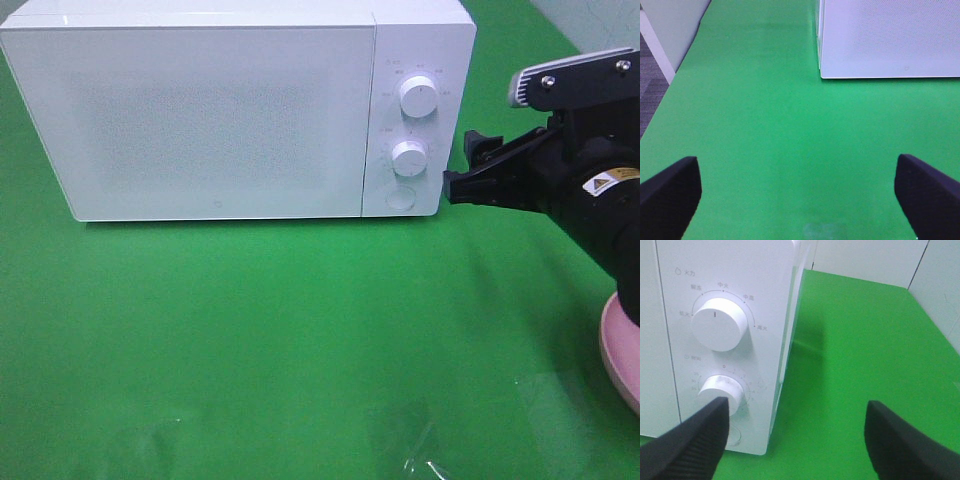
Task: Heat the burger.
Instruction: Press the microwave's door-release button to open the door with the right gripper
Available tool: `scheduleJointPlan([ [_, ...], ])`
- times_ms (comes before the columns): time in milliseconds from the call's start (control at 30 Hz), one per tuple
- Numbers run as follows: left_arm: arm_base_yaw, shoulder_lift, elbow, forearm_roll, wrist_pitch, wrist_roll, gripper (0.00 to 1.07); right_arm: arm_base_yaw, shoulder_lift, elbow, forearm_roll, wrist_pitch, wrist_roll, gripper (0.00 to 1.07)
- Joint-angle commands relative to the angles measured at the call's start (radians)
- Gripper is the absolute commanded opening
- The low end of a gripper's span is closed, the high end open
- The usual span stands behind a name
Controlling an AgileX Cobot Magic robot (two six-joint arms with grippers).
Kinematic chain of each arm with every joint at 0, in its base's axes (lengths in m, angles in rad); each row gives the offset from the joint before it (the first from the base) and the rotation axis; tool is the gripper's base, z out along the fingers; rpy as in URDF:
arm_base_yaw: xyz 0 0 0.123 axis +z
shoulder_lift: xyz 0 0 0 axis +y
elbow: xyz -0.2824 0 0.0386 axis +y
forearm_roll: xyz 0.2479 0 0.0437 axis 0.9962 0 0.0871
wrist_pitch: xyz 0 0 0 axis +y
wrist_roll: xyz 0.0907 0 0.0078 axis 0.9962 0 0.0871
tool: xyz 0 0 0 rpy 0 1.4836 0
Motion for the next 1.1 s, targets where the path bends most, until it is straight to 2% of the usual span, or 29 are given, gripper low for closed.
scheduleJointPlan([
  [33,-0.007,-0.020,0.005,-0.009,-0.014,0.000,0.98,0.076,0.035,0.000,0.103,-0.084,-0.015,0.71],
  [400,-0.007,-0.020,0.005,-0.009,-0.014,0.000,0.98,0.227,0.136,0.000,0.192,-0.169,0.031,0.71],
  [733,-0.007,-0.020,0.005,-0.009,-0.014,0.000,0.98,0.256,0.184,-0.002,0.186,-0.183,0.242,0.71],
  [867,-0.007,-0.020,0.005,-0.009,-0.014,0.000,0.98,0.256,0.184,-0.002,0.186,-0.200,0.546,0.65],
  [967,-0.007,-0.020,0.005,-0.009,-0.014,0.000,0.98,0.256,0.184,-0.002,0.186,-0.200,0.615,0.64],
  [1000,-0.007,-0.020,0.005,-0.009,-0.014,0.000,0.98,0.256,0.184,-0.002,0.186,-0.199,0.814,0.58],
  [1100,-0.007,-0.020,0.005,-0.009,-0.014,0.000,0.98,0.256,0.184,-0.002,0.186,-0.198,0.942,0.53],
])
